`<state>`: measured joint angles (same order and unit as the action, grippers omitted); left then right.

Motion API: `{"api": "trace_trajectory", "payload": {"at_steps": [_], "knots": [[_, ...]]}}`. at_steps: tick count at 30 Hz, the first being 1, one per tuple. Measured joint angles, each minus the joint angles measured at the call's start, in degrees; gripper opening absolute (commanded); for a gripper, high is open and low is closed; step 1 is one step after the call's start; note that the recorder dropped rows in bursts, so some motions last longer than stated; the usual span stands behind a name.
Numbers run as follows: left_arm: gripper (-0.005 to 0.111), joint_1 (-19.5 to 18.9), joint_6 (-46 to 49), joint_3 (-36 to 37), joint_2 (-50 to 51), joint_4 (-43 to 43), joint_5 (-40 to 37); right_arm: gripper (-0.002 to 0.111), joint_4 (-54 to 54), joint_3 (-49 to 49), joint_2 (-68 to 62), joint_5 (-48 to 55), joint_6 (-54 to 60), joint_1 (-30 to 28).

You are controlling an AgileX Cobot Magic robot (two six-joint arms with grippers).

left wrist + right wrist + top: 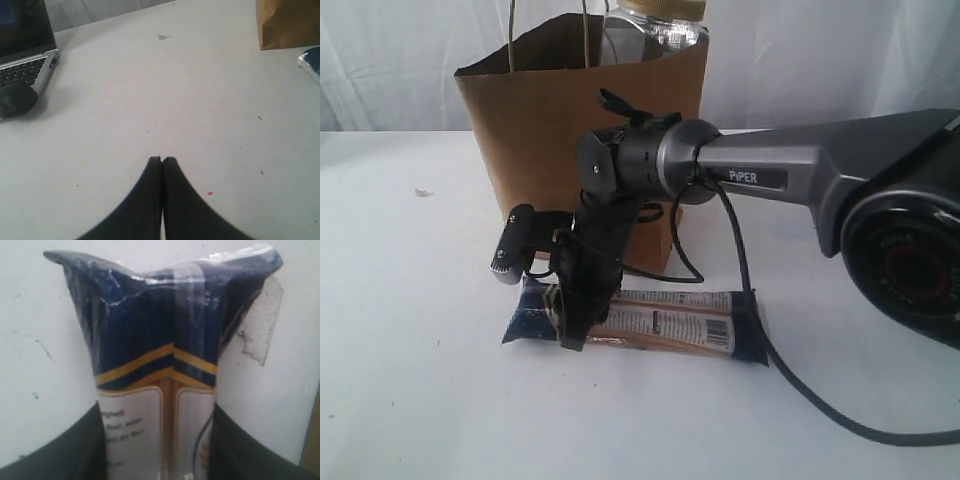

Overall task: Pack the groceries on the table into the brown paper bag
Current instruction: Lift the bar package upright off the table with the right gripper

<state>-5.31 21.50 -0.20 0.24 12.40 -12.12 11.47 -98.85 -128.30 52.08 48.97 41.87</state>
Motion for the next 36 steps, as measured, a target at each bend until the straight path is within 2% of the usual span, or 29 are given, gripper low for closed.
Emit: {"api": "trace_trajectory", "payload": {"at_steps": [4, 10, 17, 22, 29, 32, 36], "knots": [[0.0, 0.0, 0.0, 0.0, 0.0, 0.0, 0.0, 0.0, -0.9, 0.3, 5.6, 5.3, -7.0, 0.8], [0.0, 0.0, 0.0, 0.0, 0.0, 0.0, 0.0, 0.0, 0.7, 2.0, 17.7, 6.0, -13.2, 1.1], [0.0, 0.0, 0.0, 0.0, 0.0, 0.0, 0.0, 0.0, 0.7, 12.5, 31.0, 5.9, -18.1, 1.1], [0.0, 0.0, 0.0, 0.0, 0.0, 0.0, 0.0, 0.0, 0.4, 21.5, 48.3, 1.1, -22.6, 1.1], [0.0, 0.0, 0.0, 0.0, 0.0, 0.0, 0.0, 0.0, 0.4, 21.9, 67.8, -2.4, -31.2, 1.1], [0.0, 0.0, 0.0, 0.0, 0.0, 0.0, 0.0, 0.0, 0.4, 22.0, 70.1, -4.9, -34.7, 1.1], [0.0, 0.0, 0.0, 0.0, 0.0, 0.0, 0.0, 0.0, 0.2, 22.1, 69.1, -18.7, -41.2, 1.1]]}}
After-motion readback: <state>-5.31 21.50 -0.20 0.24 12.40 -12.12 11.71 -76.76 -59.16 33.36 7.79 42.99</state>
